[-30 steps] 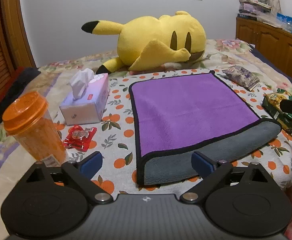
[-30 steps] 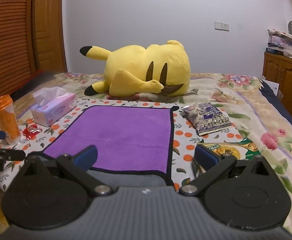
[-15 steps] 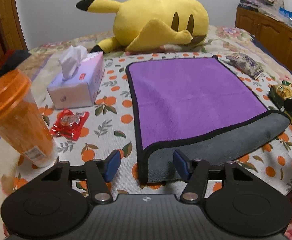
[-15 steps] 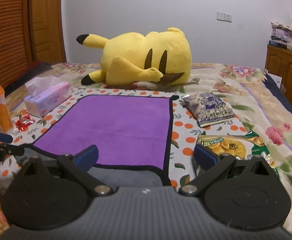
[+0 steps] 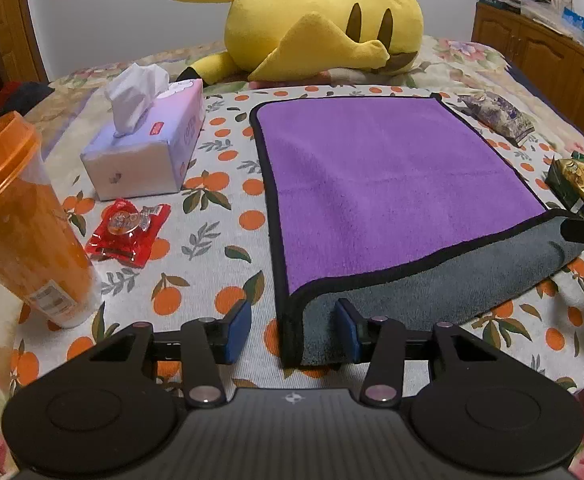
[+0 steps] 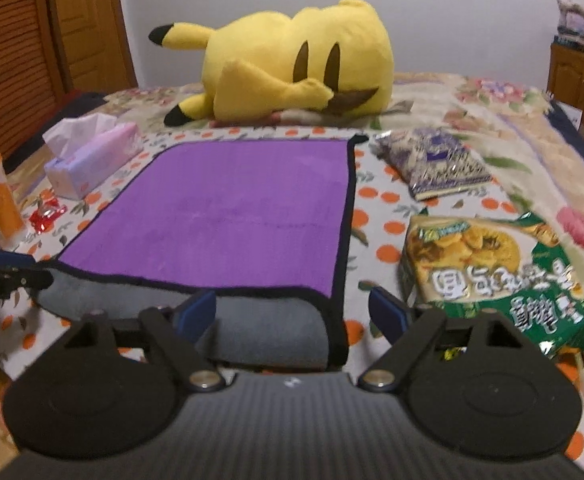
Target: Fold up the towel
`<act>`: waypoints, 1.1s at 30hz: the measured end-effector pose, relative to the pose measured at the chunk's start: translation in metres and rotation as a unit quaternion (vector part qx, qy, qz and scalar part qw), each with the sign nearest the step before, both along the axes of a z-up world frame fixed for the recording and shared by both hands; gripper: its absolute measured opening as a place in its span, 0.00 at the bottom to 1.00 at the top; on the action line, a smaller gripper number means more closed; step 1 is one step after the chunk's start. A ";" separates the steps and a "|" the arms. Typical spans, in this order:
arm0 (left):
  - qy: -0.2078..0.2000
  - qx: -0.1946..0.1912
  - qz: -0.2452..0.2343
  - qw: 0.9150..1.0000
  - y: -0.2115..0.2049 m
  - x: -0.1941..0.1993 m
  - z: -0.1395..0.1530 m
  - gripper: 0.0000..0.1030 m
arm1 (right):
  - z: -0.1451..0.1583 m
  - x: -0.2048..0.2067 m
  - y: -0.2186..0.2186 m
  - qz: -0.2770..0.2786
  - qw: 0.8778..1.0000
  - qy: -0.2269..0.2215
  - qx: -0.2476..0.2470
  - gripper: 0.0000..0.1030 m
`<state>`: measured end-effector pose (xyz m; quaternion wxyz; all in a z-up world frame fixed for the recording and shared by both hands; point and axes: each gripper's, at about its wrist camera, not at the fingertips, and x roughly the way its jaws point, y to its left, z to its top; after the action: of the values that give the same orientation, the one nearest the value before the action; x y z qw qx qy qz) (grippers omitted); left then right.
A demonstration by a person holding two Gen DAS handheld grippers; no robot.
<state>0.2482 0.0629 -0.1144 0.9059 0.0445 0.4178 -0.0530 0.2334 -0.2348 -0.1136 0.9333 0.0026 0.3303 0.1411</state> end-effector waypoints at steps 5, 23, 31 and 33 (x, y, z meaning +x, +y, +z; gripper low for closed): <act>0.003 -0.004 0.002 1.000 0.001 0.000 0.000 0.45 | -0.005 0.004 -0.002 0.003 1.000 0.021 0.005 0.77; -0.002 -0.006 -0.020 1.000 -0.007 -0.004 0.005 0.18 | -0.005 0.010 -0.010 0.023 0.999 0.041 0.012 0.29; -0.013 -0.010 -0.031 0.999 -0.010 -0.007 0.011 0.17 | -0.004 0.013 -0.013 0.021 0.999 0.045 0.010 0.21; -0.013 -0.009 -0.033 0.999 -0.011 -0.007 0.011 0.17 | -0.004 0.012 -0.013 0.024 0.999 0.046 0.011 0.21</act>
<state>0.2411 0.0523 -0.1034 0.9094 0.0507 0.4036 -0.0866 0.2456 -0.2475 -0.1178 0.9132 0.0115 0.3717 0.1665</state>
